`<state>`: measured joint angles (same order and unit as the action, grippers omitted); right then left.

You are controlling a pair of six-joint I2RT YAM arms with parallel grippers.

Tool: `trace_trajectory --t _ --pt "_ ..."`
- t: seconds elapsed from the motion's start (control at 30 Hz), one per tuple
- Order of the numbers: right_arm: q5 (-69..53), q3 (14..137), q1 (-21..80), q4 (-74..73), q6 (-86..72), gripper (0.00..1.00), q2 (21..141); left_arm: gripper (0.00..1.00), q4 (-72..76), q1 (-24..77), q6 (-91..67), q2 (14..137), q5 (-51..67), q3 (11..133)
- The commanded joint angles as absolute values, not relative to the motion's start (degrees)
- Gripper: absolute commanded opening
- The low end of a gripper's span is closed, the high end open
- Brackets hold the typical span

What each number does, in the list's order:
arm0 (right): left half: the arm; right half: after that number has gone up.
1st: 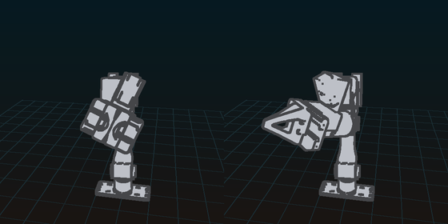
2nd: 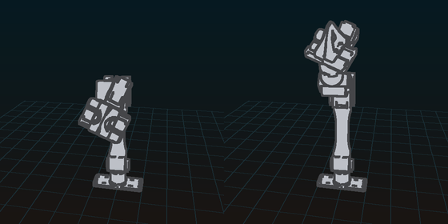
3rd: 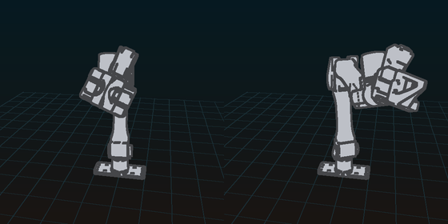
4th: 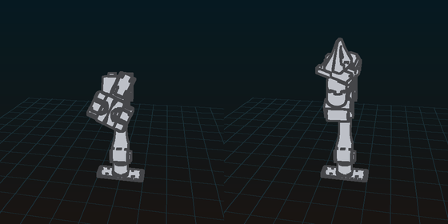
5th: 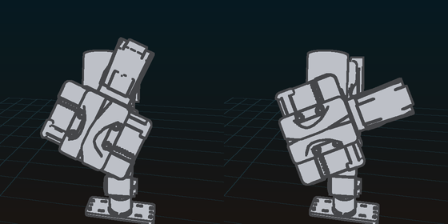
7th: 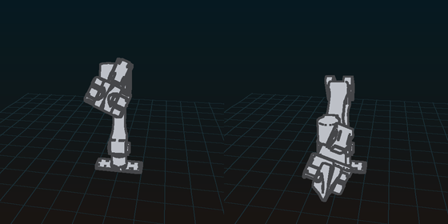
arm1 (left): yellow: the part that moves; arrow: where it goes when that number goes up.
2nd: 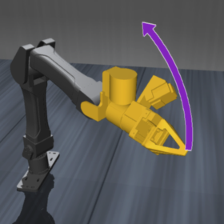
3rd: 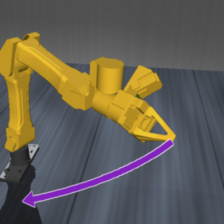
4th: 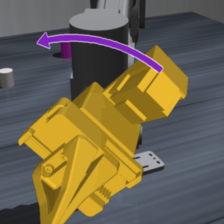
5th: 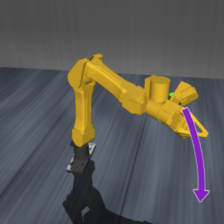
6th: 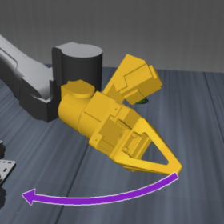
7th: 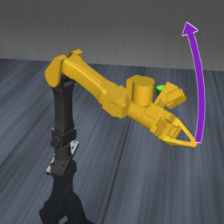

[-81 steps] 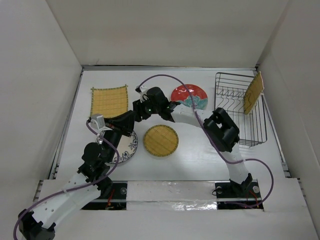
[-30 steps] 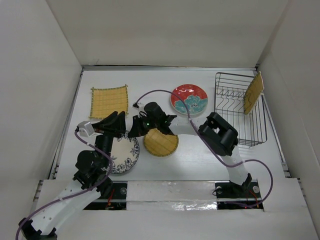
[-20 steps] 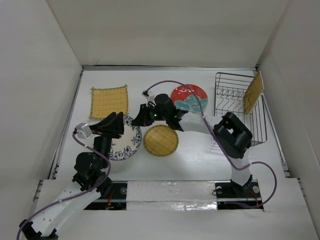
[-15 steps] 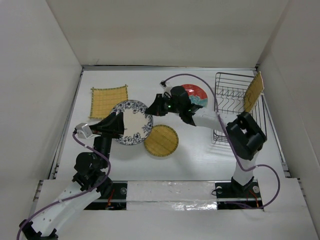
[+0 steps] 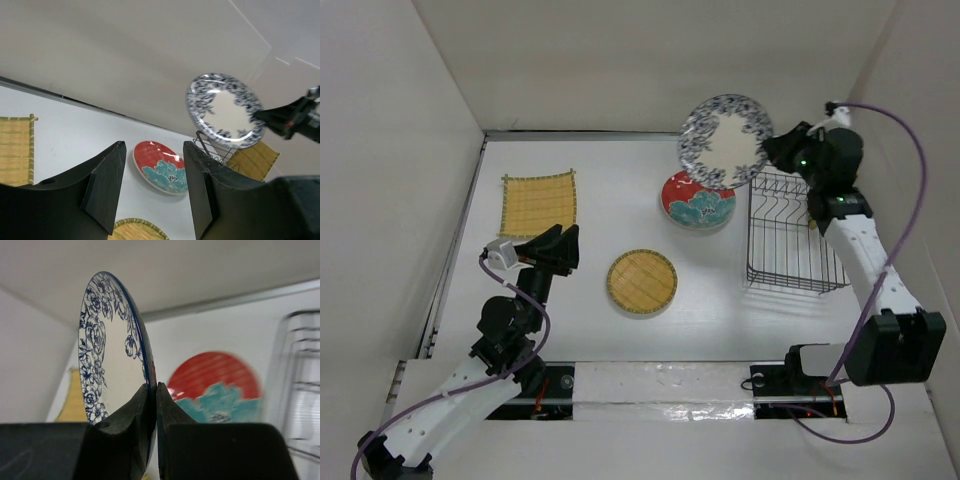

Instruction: Load the plates into the dish rack

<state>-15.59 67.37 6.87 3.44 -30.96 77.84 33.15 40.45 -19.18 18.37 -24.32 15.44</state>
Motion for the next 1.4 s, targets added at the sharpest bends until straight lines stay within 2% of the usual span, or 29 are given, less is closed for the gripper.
trace_trajectory --t 0.0,0.17,0.37,0.57,0.77,0.93,1.2,1.37 --pt "-9.07 73.29 -0.16 -2.33 -23.92 0.0 70.93 0.47 36.03 40.69 -19.16 19.86 -22.15 16.87" --pt "1.74 78.83 -8.86 -6.42 -18.72 0.0 69.34 0.47 36.82 40.69 -19.25 20.92 -22.06 16.7" --pt "11.84 84.98 -9.4 -7.47 -12.41 0.0 74.44 0.47 37.18 40.69 -19.42 21.01 -21.27 16.61" --pt "16.51 89.21 -12.13 -8.35 -7.74 0.0 76.73 0.47 37.18 40.69 -19.69 20.65 -20.83 16.52" --pt "19.69 90.61 -12.13 -7.64 3.67 0.0 76.64 0.47 37.44 40.69 -19.86 20.57 -20.57 16.44" --pt "22.93 93.25 -7.57 -8.44 12.55 0.0 77.6 0.47 37.53 40.69 -20.21 20.22 -20.22 16.26" --pt "38.21 95.63 5.79 -5.19 33.2 0.0 82.88 0.47 37.88 40.69 -20.39 20.21 -19.6 16.08" --pt "40.78 95.71 8.26 -4.83 35.95 0.0 84.9 0.47 37.88 40.69 -20.39 19.69 -19.69 16.0"
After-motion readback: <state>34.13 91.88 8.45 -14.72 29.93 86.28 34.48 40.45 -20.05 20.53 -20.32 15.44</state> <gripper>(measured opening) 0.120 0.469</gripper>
